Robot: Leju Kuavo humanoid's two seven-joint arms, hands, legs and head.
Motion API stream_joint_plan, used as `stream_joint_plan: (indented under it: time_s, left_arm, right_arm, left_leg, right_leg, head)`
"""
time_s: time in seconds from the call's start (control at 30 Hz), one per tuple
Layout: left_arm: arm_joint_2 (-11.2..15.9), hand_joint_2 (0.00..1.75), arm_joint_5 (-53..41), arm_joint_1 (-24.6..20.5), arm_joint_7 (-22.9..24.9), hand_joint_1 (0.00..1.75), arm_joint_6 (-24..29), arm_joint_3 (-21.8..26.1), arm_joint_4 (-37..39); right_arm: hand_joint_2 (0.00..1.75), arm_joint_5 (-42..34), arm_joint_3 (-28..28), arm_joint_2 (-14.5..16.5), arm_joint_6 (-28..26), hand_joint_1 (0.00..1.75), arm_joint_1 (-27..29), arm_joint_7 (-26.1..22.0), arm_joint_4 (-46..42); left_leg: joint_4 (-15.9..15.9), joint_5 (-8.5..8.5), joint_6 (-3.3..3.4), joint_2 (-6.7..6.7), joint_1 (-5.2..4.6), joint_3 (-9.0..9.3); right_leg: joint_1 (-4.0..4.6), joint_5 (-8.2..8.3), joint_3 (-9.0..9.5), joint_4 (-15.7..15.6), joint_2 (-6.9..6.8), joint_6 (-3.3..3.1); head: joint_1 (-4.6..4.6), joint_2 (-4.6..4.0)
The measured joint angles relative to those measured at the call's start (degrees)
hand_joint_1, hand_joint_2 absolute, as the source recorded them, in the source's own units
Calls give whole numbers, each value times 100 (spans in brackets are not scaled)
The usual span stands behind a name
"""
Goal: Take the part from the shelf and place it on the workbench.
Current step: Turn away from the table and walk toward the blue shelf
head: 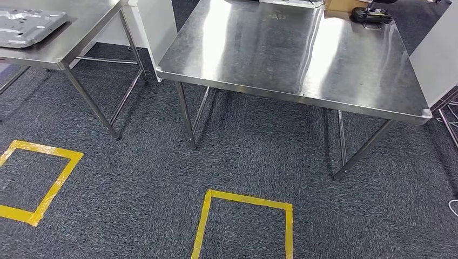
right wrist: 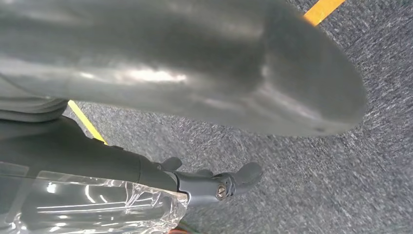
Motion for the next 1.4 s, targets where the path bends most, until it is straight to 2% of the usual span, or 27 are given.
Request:
stream_joint_plan:
  time_s: [0.07, 0.13, 0.23, 0.27, 0.3, 0.33, 0.37, 0.43, 0.5, 0.6, 0.63, 0.7, 0.77, 0.8, 0.83, 0.87, 0.93, 0.97, 1.03, 1.07, 1.13, 1.17, 1.23, 1.3, 1.33, 1.37, 1.4]
  left_arm:
    - [3, 0, 3, 1, 2, 0, -1, -1, 0]
    - [8, 0, 17, 4, 5, 0, 1, -2, 0]
    - [9, 0, 33, 5, 9, 0, 3, -2, 0]
    - [6, 0, 38, 6, 9, 0, 5, -2, 0]
    - [3, 0, 44, 6, 9, 0, 9, -2, 0]
    - [0, 0, 51, 6, 9, 0, 13, -2, 0]
    - [-4, 0, 59, 6, 8, 0, 17, -2, 0]
    - [-9, 0, 67, 3, 7, 0, 20, -2, 0]
    - [-10, 0, 55, -2, 6, 0, 21, -2, 0]
    - [-16, 0, 39, -2, 13, 0, 30, -4, 0]
    - [-21, 0, 42, -5, 15, 0, 40, -4, 0]
    - [-30, 0, 65, -9, 15, 0, 66, -3, -1]
    - [-37, 0, 103, -8, 13, 0, 100, 2, -2]
    - [-42, 0, 123, -6, 11, 0, 115, 6, -2]
    - [-49, 0, 137, -4, 7, 0, 128, 10, -2]
    - [-57, 0, 148, -3, 3, 0, 139, 14, -2]
    - [-75, 0, 157, -3, -13, 0, 162, 17, -2]
    - [-81, 0, 156, -3, -25, 0, 169, 18, -2]
    - [-85, 0, 133, -3, -57, 0, 161, 17, -2]
    - [-85, 0, 115, -1, -70, 0, 146, 17, -2]
    - [-74, 0, 71, 5, -81, 0, 107, 15, -2]
    - [-67, 0, 59, 8, -82, 0, 88, 15, -2]
    - [-55, 0, 48, 9, -77, 0, 65, 14, -2]
    - [-53, 0, 67, 10, -67, 0, 60, 14, -1]
    - [-54, 0, 81, 10, -61, 0, 62, 15, -1]
    - [-54, 0, 93, 10, -58, 0, 66, 15, 0]
    - [-55, 0, 103, 9, -57, 0, 71, 16, 0]
  right_arm:
    - [0, 2, 2, 2, -6, 0, -1, 1, 2]
    - [0, 15, 10, 4, -6, 0, -4, 3, 3]
    - [0, 42, 60, -4, 16, 0, -5, 4, 3]
    - [0, 49, 79, -7, 25, 0, -2, 4, 3]
    - [0, 57, 95, -9, 32, 0, -1, 4, 3]
    - [0, 64, 110, -13, 35, 0, 0, 4, 3]
    - [0, 69, 122, -17, 38, 0, 0, 4, 3]
    - [0, 77, 137, -26, 39, 0, -3, 4, 3]
    - [0, 75, 142, -32, 36, 0, -10, 4, 3]
    - [0, 46, 150, -57, 32, 0, -11, -18, 3]
    - [0, 38, 154, -71, 31, 0, -7, -33, 3]
    - [0, 33, 166, -98, 36, 0, -3, -61, 3]
    - [0, 37, 184, -117, 55, 0, 3, -78, 3]
    - [0, 42, 195, -130, 71, 0, 9, -83, 3]
    - [0, 50, 211, -141, 87, 0, 18, -86, 3]
    - [0, 61, 228, -151, 101, 0, 25, -87, 3]
    - [0, 81, 261, -167, 114, 0, 24, -80, 3]
    - [0, 87, 269, -172, 113, 0, 19, -69, 3]
    - [0, 67, 276, -175, 82, 0, 24, -35, 3]
    - [0, 42, 275, -172, 55, 0, 33, -21, 3]
    - [0, -9, 272, -148, -4, 0, 49, -5, 3]
    - [0, -25, 271, -134, -30, 0, 53, -4, 3]
    - [0, -28, 269, -113, -62, 0, 58, -5, 3]
    - [0, -2, 271, -96, -72, 0, 64, -7, 3]
    - [0, 17, 273, -91, -72, 0, 65, -7, 3]
    - [0, 35, 275, -86, -70, 0, 65, -6, 3]
    - [0, 49, 277, -84, -68, 0, 65, -5, 3]
  left_leg:
    - [18, 62, -61, 1, -15, -32]
    - [133, -55, -120, -13, 3, -114]
    - [1019, -795, -208, -30, 49, -425]
    - [1387, -988, -232, -30, 62, -520]
    - [1622, -1061, -248, -30, 74, -547]
    - [1643, -1014, -255, -30, 85, -469]
    - [1448, -887, -254, -30, 94, -285]
    - [628, -637, -222, -36, 98, 285]
    - [72, -577, -168, -51, 78, 608]
    - [-49, -522, -60, -50, 47, 562]
    - [-82, -467, -5, -37, 51, 524]
    - [-136, -344, 84, -8, 68, 413]
    - [-135, -242, 108, 5, 59, 274]
    - [-132, -190, 104, 10, 56, 203]
    - [-127, -144, 97, 12, 56, 138]
    - [-120, -98, 84, 13, 58, 77]
    - [-85, -26, 41, 10, 56, -2]
    - [-55, 6, 10, 7, 48, -39]
    - [-7, 69, -60, 4, 26, -90]
    - [1, 103, -92, 2, 22, -107]
    - [61, 53, -155, -11, 43, -155]
    - [196, -100, -185, -18, 59, -213]
    - [810, -621, -237, -30, 81, -425]
    - [1536, -1007, -271, -31, 84, -618]
    - [1692, -1039, -275, -31, 85, -608]
    - [1609, -959, -267, -31, 85, -477]
    - [1307, -812, -247, -32, 84, -241]
  right_leg:
    - [4, 10, -48, -63, 11, -69]
    - [-57, 78, -131, -62, -1, -181]
    - [-69, 218, -292, -59, -31, -355]
    - [-56, 259, -346, -54, -39, -369]
    - [-46, 299, -393, -42, -44, -366]
    - [-41, 332, -437, -22, -44, -353]
    - [-40, 358, -481, 6, -43, -335]
    - [-37, 389, -564, 82, -39, -296]
    - [-20, 427, -632, 135, -42, -234]
    - [-8, 501, -695, 151, -48, -99]
    - [-7, 450, -744, 211, -43, -81]
    - [-6, 103, -948, 641, -25, -124]
    - [-19, -344, -1207, 1381, -9, -162]
    - [-25, -461, -1264, 1669, -8, -139]
    - [-32, -464, -1223, 1765, -8, -90]
    - [-40, -375, -1059, 1627, -9, -27]
    - [-68, -135, -475, 803, -9, 66]
    - [-64, -65, -201, 373, 5, 70]
    - [-35, -45, 8, -58, 32, 19]
    - [-15, -33, -18, -69, 44, -17]
    - [-66, 26, -94, -54, 35, -124]
    - [-88, 71, -132, -56, 26, -198]
    - [-85, 162, -224, -55, 5, -322]
    - [-55, 243, -317, -42, -8, -361]
    - [-43, 279, -364, -28, -10, -360]
    - [-36, 308, -414, -9, -9, -352]
    - [-31, 327, -458, 15, -7, -340]
  head:
    - [-12, 1]
    - [-22, 1]
    - [-43, 0]
    - [-44, 0]
    - [-44, -1]
    - [-45, 0]
    - [-45, 1]
    - [-47, 1]
    - [-43, 1]
    - [-40, 0]
    - [-39, 1]
    - [-14, 0]
    - [15, 0]
    - [20, -1]
    - [26, 0]
    - [31, 0]
    - [35, 1]
    - [34, 1]
    - [36, 2]
    - [32, 2]
    - [18, 1]
    - [8, 0]
    - [-5, -1]
    - [-7, -1]
    - [-7, 0]
    - [-7, 0]
    - [-9, 0]
